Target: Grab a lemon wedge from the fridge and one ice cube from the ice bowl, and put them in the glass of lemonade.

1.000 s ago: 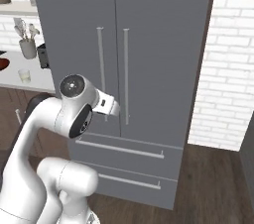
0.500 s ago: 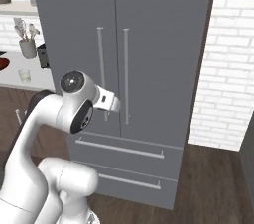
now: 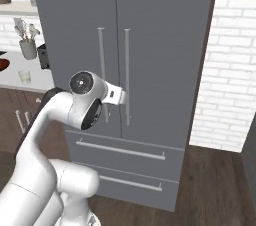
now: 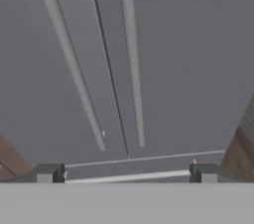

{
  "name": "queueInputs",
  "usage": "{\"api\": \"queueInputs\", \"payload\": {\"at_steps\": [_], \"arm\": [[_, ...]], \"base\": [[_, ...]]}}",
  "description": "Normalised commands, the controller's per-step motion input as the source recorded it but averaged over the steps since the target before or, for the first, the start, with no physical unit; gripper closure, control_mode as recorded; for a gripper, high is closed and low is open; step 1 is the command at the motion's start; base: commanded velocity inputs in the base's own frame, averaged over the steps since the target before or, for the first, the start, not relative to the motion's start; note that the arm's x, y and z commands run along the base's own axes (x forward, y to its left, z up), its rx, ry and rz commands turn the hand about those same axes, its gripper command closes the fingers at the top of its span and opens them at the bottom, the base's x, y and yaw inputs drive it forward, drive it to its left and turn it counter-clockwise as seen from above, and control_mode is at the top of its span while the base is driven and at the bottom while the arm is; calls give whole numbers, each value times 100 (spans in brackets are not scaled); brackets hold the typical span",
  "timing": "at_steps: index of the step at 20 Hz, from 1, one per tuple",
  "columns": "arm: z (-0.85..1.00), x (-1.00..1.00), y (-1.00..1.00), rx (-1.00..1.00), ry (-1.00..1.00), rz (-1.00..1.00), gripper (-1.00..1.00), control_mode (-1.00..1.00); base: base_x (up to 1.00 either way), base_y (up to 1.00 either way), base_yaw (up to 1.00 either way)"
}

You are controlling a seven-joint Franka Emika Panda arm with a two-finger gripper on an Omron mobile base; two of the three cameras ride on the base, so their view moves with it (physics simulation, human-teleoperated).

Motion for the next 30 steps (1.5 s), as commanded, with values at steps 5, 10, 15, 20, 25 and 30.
{"api": "queueInputs", "payload": {"at_steps": [5,10,15,20,25,30], "arm": [[41,41,-9,0,-6,0,-100,-100],[41,6,-11,0,-1,0,-100,-100],[44,7,-7,-1,0,0,-100,-100],[53,21,0,-1,0,0,-100,-100],[13,34,3,-3,0,0,-100,-100],[-10,56,0,-5,0,0,-100,-100]], "base": [[0,0,0],[0,0,0],[0,0,0],[0,0,0],[0,0,0],[0,0,0]]}}
